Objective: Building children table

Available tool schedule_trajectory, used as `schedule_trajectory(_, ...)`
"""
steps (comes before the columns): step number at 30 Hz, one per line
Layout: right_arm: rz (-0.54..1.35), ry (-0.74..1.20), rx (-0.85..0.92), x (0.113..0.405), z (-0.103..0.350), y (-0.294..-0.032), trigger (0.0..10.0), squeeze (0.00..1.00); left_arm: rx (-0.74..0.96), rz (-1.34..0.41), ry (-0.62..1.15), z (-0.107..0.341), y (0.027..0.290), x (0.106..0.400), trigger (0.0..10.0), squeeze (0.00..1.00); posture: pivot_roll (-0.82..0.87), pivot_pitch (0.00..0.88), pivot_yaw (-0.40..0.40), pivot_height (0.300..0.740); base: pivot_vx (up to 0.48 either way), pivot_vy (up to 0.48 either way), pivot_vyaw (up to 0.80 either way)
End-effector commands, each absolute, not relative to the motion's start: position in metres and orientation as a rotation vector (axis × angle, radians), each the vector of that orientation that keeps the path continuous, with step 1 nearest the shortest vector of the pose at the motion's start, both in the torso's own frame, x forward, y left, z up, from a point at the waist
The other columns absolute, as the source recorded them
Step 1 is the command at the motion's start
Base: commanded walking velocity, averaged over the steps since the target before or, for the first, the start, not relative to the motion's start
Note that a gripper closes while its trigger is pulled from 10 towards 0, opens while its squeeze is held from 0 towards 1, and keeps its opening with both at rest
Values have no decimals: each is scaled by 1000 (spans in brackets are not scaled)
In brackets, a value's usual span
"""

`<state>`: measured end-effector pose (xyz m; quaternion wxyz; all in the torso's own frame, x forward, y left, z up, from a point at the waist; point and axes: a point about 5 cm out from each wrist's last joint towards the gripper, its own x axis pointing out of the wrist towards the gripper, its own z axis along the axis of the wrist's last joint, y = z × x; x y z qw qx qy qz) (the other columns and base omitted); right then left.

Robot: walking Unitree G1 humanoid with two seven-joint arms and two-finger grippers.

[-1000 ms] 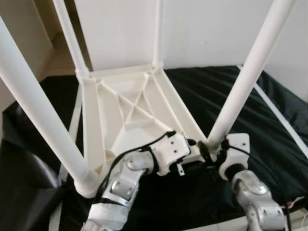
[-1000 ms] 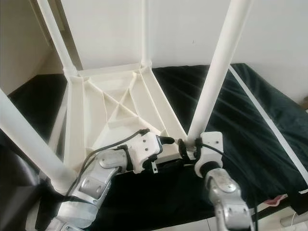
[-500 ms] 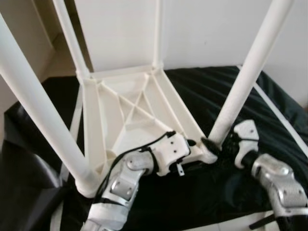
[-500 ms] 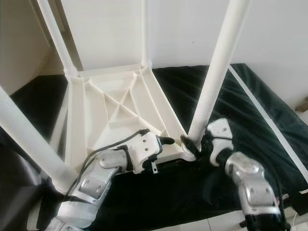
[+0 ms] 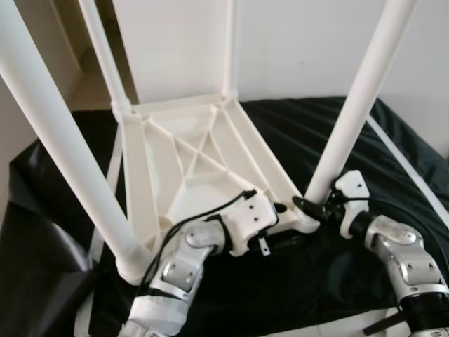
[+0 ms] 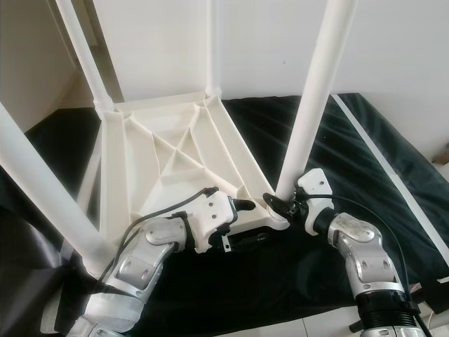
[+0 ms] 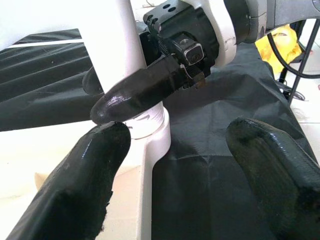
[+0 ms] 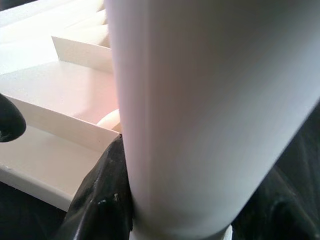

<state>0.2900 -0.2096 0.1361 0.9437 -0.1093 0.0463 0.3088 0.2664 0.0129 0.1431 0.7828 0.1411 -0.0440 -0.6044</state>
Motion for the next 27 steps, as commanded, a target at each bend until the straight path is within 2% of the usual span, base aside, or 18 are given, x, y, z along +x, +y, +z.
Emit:
schedule_trajectory(1,649,128,-262,288,129,-211,0,0,299,-1205,-122,147,14,270,10000,0,-48,0,-39,740,0,0,0)
schedule_trajectory(6,646,160,-223,278,119,-212,157,0,295,-1211,-116,144,12,267,10000,0,-61,0,-36,740,0,0,0)
schedule_trajectory(7,640,169,-210,275,117,-212,8667,0,295,-1212,-115,144,11,267,10000,0,-62,0,-36,740,0,0,0)
schedule_trajectory(9,640,169,-210,275,117,-212,8667,0,295,-1212,-115,144,11,267,10000,0,-62,0,-36,740,0,0,0)
schedule_trajectory(10,628,176,-192,273,115,-211,10000,0,295,-1214,-113,143,11,267,10000,0,-64,0,-36,740,0,0,0)
schedule_trajectory(18,477,168,-162,261,109,-206,10000,0,294,-1219,-107,142,11,266,10000,0,-85,0,-33,740,0,0,0)
schedule_trajectory(21,261,151,-136,255,107,-204,10000,0,285,-1221,-107,141,9,265,10000,0,-94,0,-35,740,0,0,0)
schedule_trajectory(27,113,144,-98,251,107,-197,10000,0,284,-1220,-109,142,9,266,10000,0,-96,0,-35,740,0,0,0)
